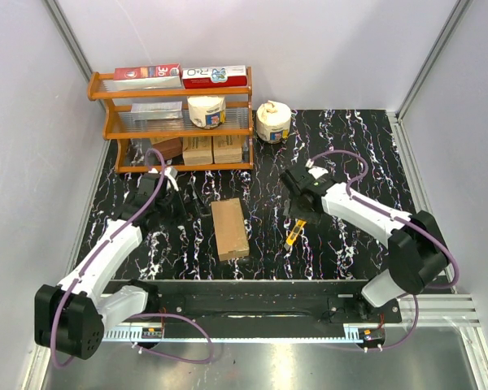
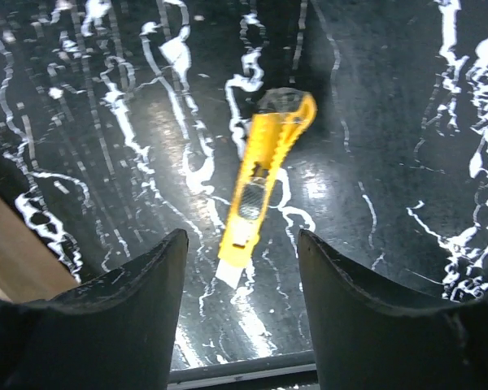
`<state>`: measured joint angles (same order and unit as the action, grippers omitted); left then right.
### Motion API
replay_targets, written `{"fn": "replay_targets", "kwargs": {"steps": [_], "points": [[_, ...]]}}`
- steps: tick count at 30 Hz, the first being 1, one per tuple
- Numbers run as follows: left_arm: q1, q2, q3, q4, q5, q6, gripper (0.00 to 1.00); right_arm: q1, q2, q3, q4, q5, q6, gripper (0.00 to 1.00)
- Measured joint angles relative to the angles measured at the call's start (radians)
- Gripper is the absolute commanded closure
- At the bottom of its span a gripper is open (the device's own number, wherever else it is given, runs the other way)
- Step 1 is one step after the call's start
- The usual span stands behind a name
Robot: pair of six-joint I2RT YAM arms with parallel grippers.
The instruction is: Unpack the express box
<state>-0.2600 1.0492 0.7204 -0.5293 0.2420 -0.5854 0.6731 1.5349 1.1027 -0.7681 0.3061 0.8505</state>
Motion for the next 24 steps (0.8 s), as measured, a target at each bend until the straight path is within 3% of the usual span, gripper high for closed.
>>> {"fn": "replay_targets", "kwargs": {"steps": [12,24], "points": [[-0.074,-0.031,0.02,0.086,0.084,-0.081,0.07,-0.121,0.074,-0.037,0.021,-0.055,-0.026,0.42],[-0.092,-0.091,0.018,0.143,0.116,-0.091,0.07,-0.128,0.232,-0.013,0.077,-0.066,0.021,0.53]]}}
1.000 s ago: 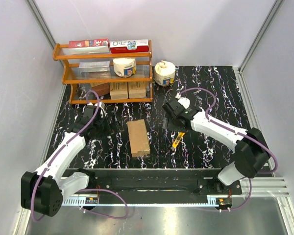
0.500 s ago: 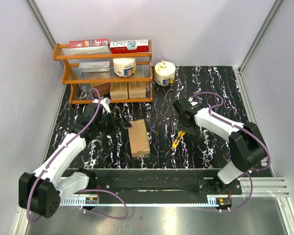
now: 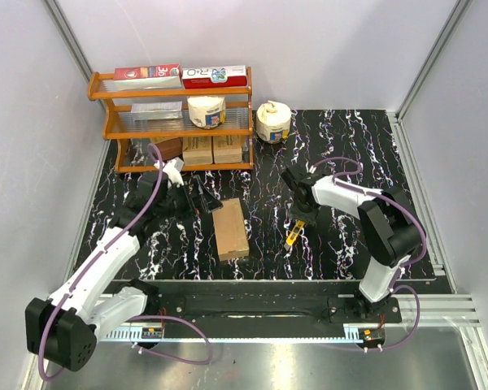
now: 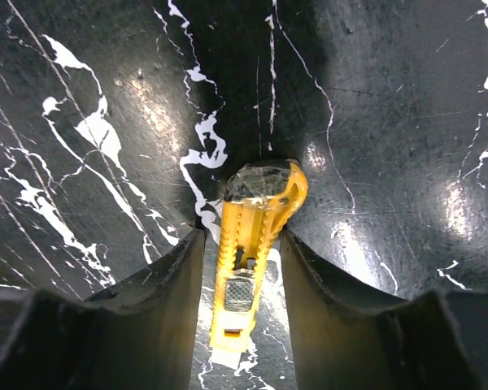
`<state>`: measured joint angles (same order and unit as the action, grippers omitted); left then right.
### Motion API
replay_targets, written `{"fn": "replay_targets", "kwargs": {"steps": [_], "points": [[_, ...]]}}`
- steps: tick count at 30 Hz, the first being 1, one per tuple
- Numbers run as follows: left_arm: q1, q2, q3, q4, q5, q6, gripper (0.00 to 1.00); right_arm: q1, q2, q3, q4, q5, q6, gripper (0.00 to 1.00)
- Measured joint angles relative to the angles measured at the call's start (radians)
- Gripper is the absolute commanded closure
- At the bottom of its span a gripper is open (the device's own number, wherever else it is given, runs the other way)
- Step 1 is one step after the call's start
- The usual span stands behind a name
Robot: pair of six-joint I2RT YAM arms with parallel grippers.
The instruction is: Unpack the express box
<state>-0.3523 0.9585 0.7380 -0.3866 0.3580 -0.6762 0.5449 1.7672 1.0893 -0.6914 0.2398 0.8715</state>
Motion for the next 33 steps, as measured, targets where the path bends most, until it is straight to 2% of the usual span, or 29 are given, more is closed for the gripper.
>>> {"fn": "replay_targets", "kwargs": {"steps": [4,5,8,12,19,24,27,33], "points": [[0.0,0.029,0.025,-0.018,0.01,0.032,0.08,0.0,0.004,0.003,0.005,-0.003,0.038,0.59],[0.0,0.039,0.034,-0.018,0.01,0.042,0.08,0.0,0.006,0.005,0.003,-0.003,0.045,0.69],[0.0,0.057,0.045,-0.016,0.014,0.061,0.08,-0.001,0.016,0.018,-0.007,-0.003,0.064,0.82],[0.0,0.082,0.048,-0.006,0.037,0.079,0.08,-0.002,0.017,0.021,-0.012,-0.003,0.092,0.87],[-0.003,0.124,0.05,0.048,0.092,0.092,0.08,-0.002,0.003,0.022,-0.008,-0.021,0.094,0.88],[-0.033,0.164,0.053,0.126,0.138,0.066,0.07,-0.002,-0.114,0.023,0.024,-0.071,0.103,0.88],[-0.097,0.209,0.056,0.238,0.164,0.012,0.07,-0.002,-0.198,0.033,0.043,-0.112,0.128,0.89],[-0.244,0.359,0.159,0.306,0.154,-0.021,0.12,-0.002,-0.273,0.068,0.092,-0.208,0.193,0.89]]}}
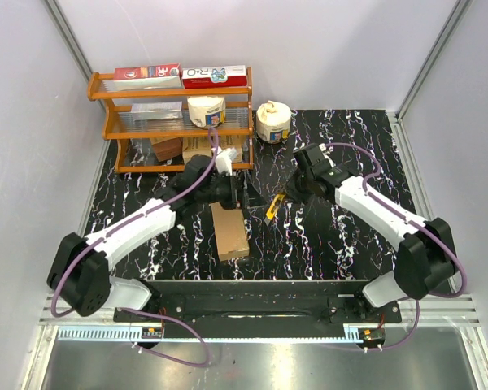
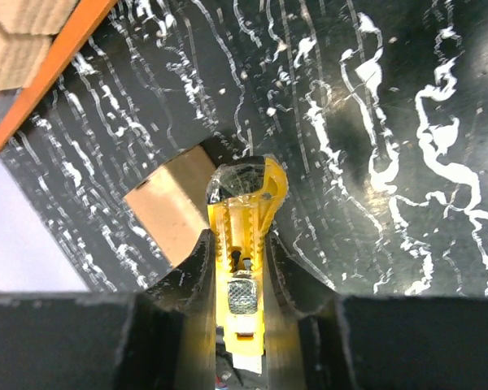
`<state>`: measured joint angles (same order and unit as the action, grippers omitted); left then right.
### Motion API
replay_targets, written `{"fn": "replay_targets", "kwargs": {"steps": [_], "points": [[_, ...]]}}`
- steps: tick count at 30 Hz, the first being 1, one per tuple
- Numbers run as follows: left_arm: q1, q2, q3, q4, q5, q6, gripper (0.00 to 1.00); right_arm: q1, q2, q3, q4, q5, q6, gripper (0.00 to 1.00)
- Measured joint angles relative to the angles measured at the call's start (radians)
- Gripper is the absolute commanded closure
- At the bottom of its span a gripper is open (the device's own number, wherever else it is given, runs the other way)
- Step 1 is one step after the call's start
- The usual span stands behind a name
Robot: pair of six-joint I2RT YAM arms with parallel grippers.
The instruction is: Unpack the express box
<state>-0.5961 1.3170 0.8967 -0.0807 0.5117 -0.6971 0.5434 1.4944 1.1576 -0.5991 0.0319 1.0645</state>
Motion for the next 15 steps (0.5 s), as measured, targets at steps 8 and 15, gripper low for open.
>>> {"fn": "replay_targets", "kwargs": {"steps": [8,15], "points": [[-0.082,0.089,0.061,0.008,-0.022,-0.006,0.33,0.009,-0.04,0.002,0.035,-0.073,0.05,0.9],[-0.109,0.145,0.109,-0.039,-0.041,0.021,0.74,0.022,-0.051,0.002,0.059,-0.097,0.068,0.89]]}}
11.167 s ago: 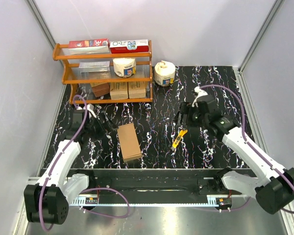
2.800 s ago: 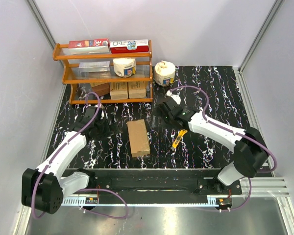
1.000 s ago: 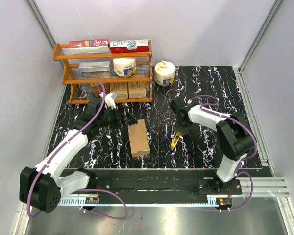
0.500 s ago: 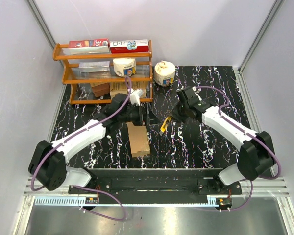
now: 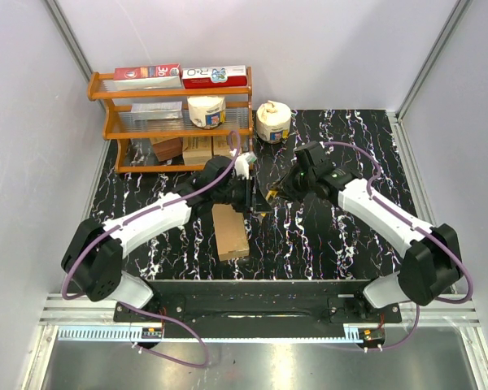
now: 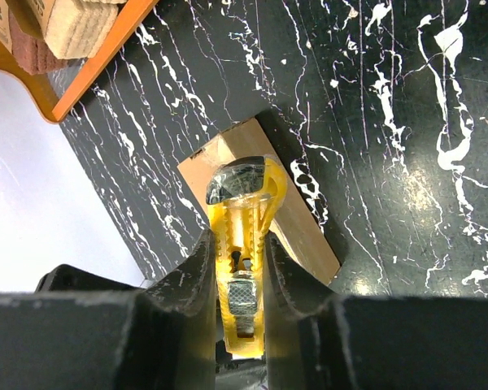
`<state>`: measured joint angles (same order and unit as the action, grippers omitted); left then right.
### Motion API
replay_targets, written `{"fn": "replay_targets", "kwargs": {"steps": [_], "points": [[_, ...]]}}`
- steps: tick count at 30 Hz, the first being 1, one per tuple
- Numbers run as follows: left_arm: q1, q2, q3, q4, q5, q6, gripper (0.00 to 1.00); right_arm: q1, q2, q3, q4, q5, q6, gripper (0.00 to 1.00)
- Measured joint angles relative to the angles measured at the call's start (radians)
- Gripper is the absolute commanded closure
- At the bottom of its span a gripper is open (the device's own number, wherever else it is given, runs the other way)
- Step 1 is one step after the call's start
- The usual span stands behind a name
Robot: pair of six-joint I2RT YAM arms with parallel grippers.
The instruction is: Unpack the express box
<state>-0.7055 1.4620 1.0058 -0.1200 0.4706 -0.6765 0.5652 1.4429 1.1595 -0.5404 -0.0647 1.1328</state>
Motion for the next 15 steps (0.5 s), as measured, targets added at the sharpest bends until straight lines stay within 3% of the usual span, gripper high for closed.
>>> {"fn": "replay_targets", "kwargs": {"steps": [3,4,6,7,8,9,11,12,15], "points": [[-0.001,0.005,0.007,-0.022,-0.004,0.011,0.89,0.0,-0.005,0.0,0.002,-0.002,0.002,0.89],[0.0,0.006,0.01,-0.031,-0.008,0.014,1.0,0.0,-0.008,0.0,0.003,-0.001,0.002,0.88],[0.005,0.007,0.01,-0.059,-0.024,0.023,1.0,0.0,-0.016,0.0,0.002,-0.004,0.002,0.8],[0.006,0.007,0.013,-0.065,-0.024,0.028,1.0,0.001,-0.019,0.0,0.002,-0.004,0.001,0.72],[0.005,0.007,0.021,-0.075,-0.028,0.035,1.0,0.001,-0.02,0.0,0.002,-0.005,0.001,0.55],[0.004,0.007,0.03,-0.089,-0.032,0.043,1.0,0.001,-0.022,0.0,0.003,-0.006,0.0,0.44],[0.003,0.005,0.045,-0.119,-0.037,0.068,1.0,0.001,-0.031,0.0,0.005,-0.013,-0.015,0.31],[0.004,0.005,0.053,-0.133,-0.039,0.081,1.0,0.001,-0.04,0.0,0.006,-0.027,-0.036,0.19],[0.015,-0.006,0.072,-0.179,-0.02,0.118,1.0,0.002,-0.077,0.002,0.007,-0.058,-0.095,0.06]]}}
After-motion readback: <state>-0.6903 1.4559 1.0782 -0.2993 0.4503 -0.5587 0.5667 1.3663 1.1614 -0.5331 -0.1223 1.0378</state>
